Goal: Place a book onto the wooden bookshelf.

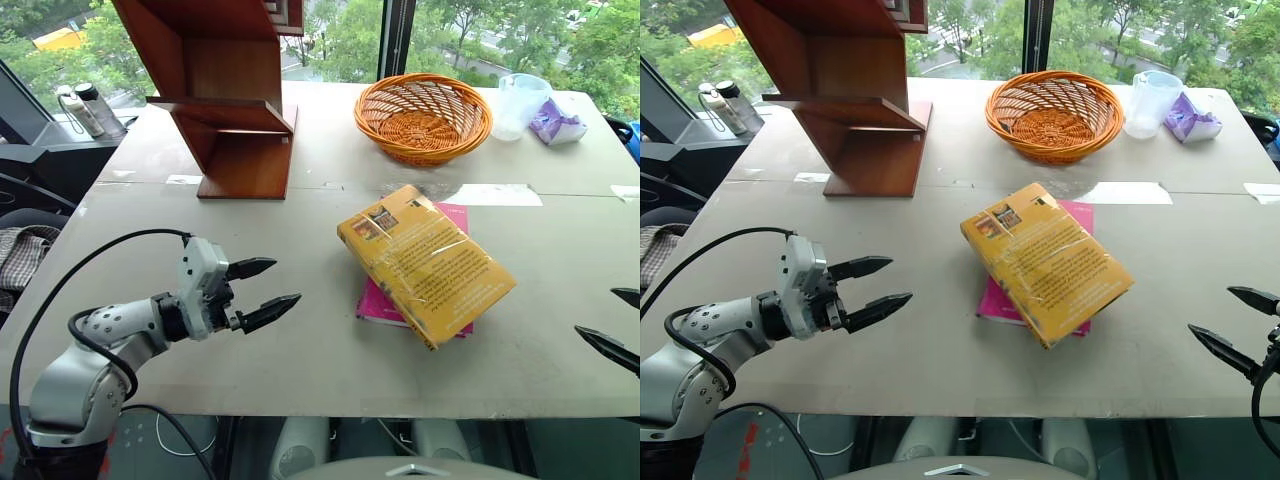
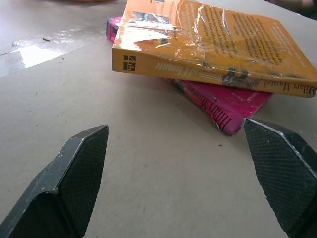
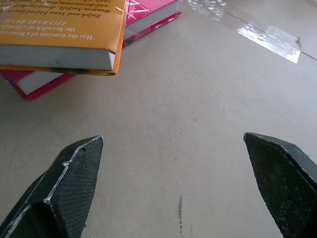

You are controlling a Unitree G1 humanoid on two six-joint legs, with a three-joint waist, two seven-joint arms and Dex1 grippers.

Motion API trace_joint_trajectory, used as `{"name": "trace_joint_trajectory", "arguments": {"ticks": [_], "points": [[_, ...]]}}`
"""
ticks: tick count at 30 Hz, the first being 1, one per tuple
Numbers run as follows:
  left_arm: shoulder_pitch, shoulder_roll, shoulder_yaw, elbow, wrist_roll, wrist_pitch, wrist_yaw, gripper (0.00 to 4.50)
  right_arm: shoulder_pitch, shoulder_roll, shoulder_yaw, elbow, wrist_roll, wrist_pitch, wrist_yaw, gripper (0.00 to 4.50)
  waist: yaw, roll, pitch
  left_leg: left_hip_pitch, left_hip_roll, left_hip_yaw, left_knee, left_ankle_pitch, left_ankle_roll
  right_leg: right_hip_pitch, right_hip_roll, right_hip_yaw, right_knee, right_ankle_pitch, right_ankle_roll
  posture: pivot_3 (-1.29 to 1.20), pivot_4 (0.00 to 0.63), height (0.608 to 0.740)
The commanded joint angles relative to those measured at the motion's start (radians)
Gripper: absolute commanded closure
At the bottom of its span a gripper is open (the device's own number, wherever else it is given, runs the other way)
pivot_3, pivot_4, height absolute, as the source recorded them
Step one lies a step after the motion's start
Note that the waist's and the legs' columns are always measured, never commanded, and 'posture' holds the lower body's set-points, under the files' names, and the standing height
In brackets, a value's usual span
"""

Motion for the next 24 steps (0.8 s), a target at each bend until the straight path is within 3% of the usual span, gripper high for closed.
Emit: {"name": "trace_joint_trajectory", "arguments": {"ticks": [1, 7, 12, 22, 24], "points": [[-0.033, 0.004, 0.008, -0.029, -0.028, 0.01, 0.015, 0.05, -0.019, 0.004, -0.003, -0.03, 0.008, -0.016, -0.015, 0.0, 0.0, 0.0, 0.0, 0.0, 0.0, 0.0, 0.0, 0.0, 0.0, 0.0, 0.0, 0.0, 0.0, 0.0, 0.0, 0.0, 0.15, 0.733], [-0.103, 0.009, 0.002, -0.068, -0.098, 0.049, 0.01, 0.05, -0.109, -0.013, 0.021, -0.133, 0.075, 0.112, -0.112, 0.0, -0.001, 0.0, 0.0, 0.001, 0.0, 0.0, 0.0, 0.0, 0.0, 0.0, 0.001, 0.0, 0.001, 0.0, 0.0, 0.0, 0.15, 0.733], [-0.116, 0.047, 0.003, -0.114, -0.139, 0.061, -0.036, 0.05, -0.177, -0.136, 0.08, -0.226, 0.085, 0.342, -0.207, 0.0, -0.001, 0.0, 0.0, 0.0, 0.0, 0.001, 0.0, 0.003, 0.004, 0.0, 0.001, 0.0, 0.001, 0.0, 0.0, 0.0, 0.15, 0.733], [-0.039, 0.067, 0.027, -0.205, -0.154, 0.041, -0.054, 0.0, -0.546, -0.241, 0.403, -0.167, 0.028, 0.489, -0.308, 4.47, -0.002, 0.001, 0.001, -0.001, 0.0, 0.001, 0.0, 0.003, 0.004, -0.002, 0.001, 0.0, 0.0, 0.0, -0.001, 0.0, 0.15, 0.733], [-0.007, 0.059, 0.038, -0.223, -0.154, 0.038, -0.04, 0.0, -0.59, -0.255, 0.472, -0.148, -0.024, 0.486, -0.315, 4.47, 0.001, 0.001, 0.001, -0.003, 0.0, 0.001, 0.0, 0.003, 0.004, -0.002, 0.001, 0.0, 0.0, 0.0, -0.001, 0.0, 0.15, 0.733]]}}
